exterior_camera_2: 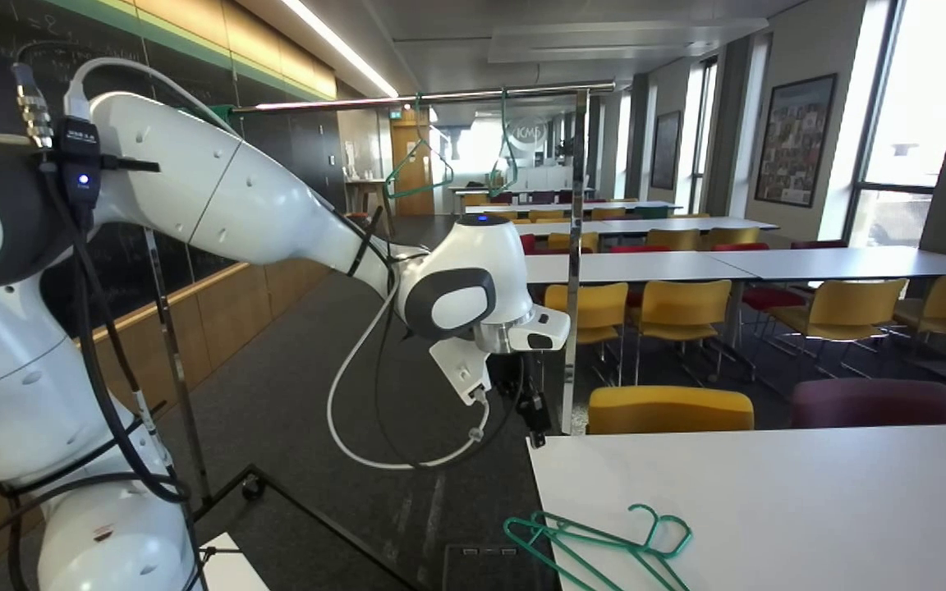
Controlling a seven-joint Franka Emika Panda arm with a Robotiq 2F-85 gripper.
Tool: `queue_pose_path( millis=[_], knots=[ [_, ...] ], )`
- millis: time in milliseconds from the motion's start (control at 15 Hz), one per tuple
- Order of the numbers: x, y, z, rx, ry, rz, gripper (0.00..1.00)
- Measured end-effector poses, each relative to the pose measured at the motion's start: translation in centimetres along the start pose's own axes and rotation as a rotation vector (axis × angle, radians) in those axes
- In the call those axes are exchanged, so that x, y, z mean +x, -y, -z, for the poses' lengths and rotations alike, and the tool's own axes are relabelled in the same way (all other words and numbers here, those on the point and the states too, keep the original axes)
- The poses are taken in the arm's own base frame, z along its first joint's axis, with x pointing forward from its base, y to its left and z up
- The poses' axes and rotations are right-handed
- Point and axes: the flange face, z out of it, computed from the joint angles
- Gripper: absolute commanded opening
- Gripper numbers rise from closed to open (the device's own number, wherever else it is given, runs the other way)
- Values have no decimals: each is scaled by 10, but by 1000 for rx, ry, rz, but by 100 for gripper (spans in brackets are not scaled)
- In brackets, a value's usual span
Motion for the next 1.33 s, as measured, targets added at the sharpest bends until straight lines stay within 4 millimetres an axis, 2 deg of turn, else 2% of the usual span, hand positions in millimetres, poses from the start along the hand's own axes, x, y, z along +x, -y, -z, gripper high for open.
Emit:
queue_pose_path(
  millis=[200,400,733,1067,1333],
  knots=[
    [-1,1,5,4,-9,2,100],
    [-1,0,-2,-1,4,-22,100],
    [11,-5,-12,-20,-41,-225,100],
    [40,-12,-38,-72,-95,-487,100],
    [78,-21,-78,-141,-104,-667,100]
  ],
)
